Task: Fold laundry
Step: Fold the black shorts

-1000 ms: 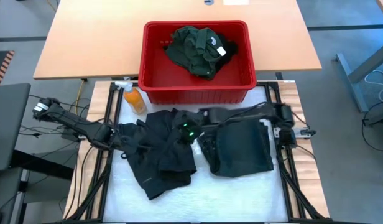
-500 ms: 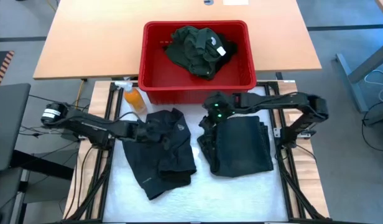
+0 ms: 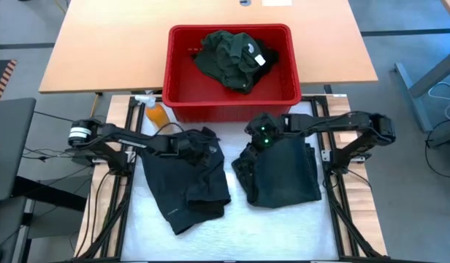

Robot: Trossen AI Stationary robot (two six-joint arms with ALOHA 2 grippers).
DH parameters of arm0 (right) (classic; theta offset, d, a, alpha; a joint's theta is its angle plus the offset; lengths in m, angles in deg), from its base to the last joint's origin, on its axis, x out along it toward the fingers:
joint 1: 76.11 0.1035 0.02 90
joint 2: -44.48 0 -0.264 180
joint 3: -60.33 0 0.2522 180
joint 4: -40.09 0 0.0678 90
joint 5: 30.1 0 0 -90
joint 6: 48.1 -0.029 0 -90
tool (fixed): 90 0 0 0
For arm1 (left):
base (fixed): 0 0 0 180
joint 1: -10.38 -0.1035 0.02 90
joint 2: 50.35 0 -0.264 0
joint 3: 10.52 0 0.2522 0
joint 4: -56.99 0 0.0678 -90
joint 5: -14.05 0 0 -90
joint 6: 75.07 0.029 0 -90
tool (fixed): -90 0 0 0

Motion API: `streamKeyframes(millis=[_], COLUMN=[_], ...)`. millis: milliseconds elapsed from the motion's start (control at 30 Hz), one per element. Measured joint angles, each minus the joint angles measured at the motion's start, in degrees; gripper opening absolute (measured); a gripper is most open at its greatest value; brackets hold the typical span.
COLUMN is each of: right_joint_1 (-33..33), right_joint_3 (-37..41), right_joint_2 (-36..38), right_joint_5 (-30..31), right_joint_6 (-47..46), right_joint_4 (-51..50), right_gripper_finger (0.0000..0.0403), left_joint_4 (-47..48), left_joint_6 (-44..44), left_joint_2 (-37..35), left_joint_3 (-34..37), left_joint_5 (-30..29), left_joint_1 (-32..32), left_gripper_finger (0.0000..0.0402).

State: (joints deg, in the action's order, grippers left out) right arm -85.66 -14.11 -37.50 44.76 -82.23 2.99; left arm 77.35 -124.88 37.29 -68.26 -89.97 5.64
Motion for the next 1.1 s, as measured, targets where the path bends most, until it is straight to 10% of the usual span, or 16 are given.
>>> streamKeyframes(millis=[300,533,900,1100], right_joint_1=[-1.9,-3.0,-2.5,-0.8], right_joint_3=[0.0,0.0,0.0,0.0], right_joint_2=[0.0,0.0,-0.1,-0.2], right_joint_5=[-1.5,-2.7,-2.7,-2.7], right_joint_6=[3.4,5.6,8.0,10.5], right_joint_4=[-0.4,-0.6,0.9,5.7], right_gripper_finger=[0.0134,0.0134,0.0134,0.0134], left_joint_4=[0.1,1.3,15.7,25.3], left_joint_6=[0.6,2.8,-1.4,-16.8], left_joint_2=[8.4,7.4,-7.8,-17.7], left_joint_3=[-5.0,-9.3,-15.4,-15.4], left_joint_5=[3.3,5.9,8.8,-1.0], left_joint_1=[-0.2,-0.1,5.7,16.6], left_gripper_finger=[0.0188,0.0017,0.0001,0.0])
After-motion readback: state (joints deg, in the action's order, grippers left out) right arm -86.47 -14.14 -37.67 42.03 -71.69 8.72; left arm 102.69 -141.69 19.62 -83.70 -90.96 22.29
